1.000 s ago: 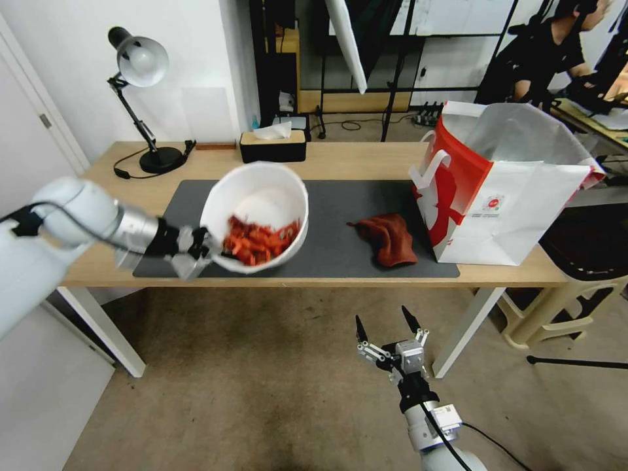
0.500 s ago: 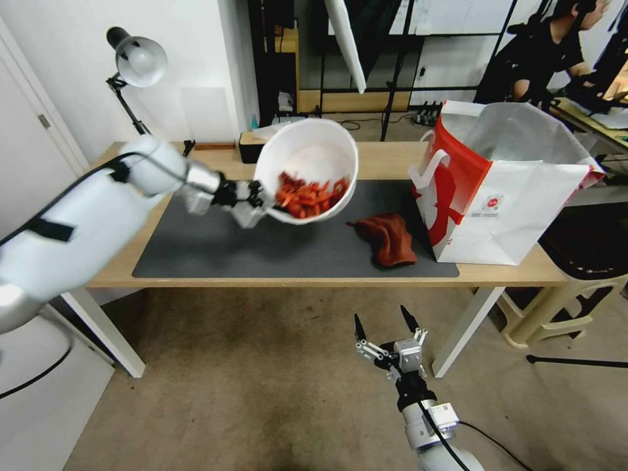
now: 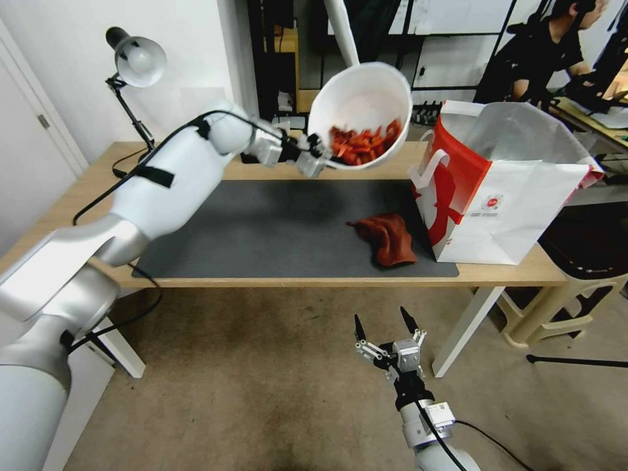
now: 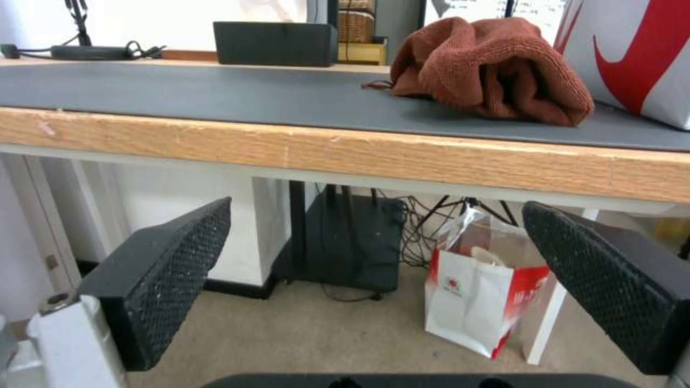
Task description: Sweep shrimp from table into container with towel, then put container into takeout bag.
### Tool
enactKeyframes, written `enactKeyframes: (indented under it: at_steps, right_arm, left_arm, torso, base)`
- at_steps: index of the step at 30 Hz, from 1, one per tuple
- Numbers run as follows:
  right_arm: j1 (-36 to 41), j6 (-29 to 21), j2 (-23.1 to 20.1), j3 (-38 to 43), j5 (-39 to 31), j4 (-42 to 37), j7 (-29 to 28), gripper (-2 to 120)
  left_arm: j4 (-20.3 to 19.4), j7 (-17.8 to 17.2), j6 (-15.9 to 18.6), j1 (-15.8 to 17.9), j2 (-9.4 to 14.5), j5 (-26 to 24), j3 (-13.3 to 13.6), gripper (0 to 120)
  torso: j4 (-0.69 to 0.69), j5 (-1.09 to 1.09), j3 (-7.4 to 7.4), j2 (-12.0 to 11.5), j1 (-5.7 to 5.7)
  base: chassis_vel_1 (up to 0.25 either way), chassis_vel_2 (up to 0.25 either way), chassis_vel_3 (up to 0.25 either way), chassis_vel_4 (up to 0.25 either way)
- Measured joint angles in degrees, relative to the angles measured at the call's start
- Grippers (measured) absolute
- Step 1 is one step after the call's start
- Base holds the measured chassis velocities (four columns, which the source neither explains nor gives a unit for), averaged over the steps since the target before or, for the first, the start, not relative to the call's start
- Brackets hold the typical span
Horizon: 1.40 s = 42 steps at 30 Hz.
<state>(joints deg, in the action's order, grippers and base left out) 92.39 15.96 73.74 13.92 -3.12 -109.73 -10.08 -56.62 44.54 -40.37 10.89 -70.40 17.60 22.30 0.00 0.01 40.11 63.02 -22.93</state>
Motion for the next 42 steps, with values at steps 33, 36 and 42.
enactKeyframes:
  at_steps: [33,36,42]
  right_arm:
    - [-0.37,-0.09,0.10,2.00,-0.40,0.38,0.13,100]
    - [-0.68,-0.09,0.14,1.99,-0.49,0.71,0.17,100]
    - [-1.52,-0.12,0.15,1.95,-0.87,1.20,0.19,100]
  left_arm:
    - [2.50,-2.76,1.03,8.39,-13.88,-0.53,7.29,0]
    - [3.37,-2.76,0.88,8.59,-14.96,-0.10,7.75,0]
    - [4.69,-3.13,0.51,8.97,-16.83,0.43,8.65,0]
  torso:
    - [0.00,0.00,-0.01,0.00,0.02]
    - [0.01,-0.01,-0.01,0.00,0.01]
    - [0.00,0.00,0.00,0.00,0.01]
  base:
    - [0.000,0.000,0.000,0.000]
    - [0.000,0.000,0.000,0.000]
    - [0.000,0.000,0.000,0.000]
